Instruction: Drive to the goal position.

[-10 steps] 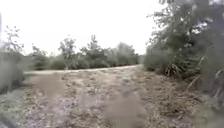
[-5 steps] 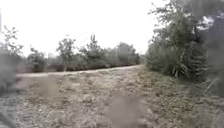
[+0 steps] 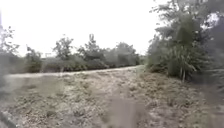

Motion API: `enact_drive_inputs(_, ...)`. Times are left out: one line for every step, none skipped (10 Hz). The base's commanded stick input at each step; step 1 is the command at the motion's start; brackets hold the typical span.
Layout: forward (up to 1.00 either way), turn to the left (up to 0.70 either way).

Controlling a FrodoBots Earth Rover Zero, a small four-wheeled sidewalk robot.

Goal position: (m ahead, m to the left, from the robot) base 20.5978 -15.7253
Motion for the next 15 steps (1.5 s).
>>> enact_drive_inputs(0.7,0.0)
enact_drive_inputs(0.7,0.0)
enact_drive_inputs(0.7,0.0)
enact_drive_inputs(0.7,0.0)
enact_drive_inputs(0.7,0.0)
enact_drive_inputs(0.7,0.0)
enact_drive_inputs(0.7,0.0)
enact_drive_inputs(0.7,0.0)
enact_drive_inputs(0.7,0.0)
enact_drive_inputs(0.7,0.0)
enact_drive_inputs(0.7,0.0)
enact_drive_inputs(0.7,0.0)
enact_drive_inputs(0.7,0.0)
enact_drive_inputs(0.7,0.0)
enact_drive_inputs(0.7,0.0)
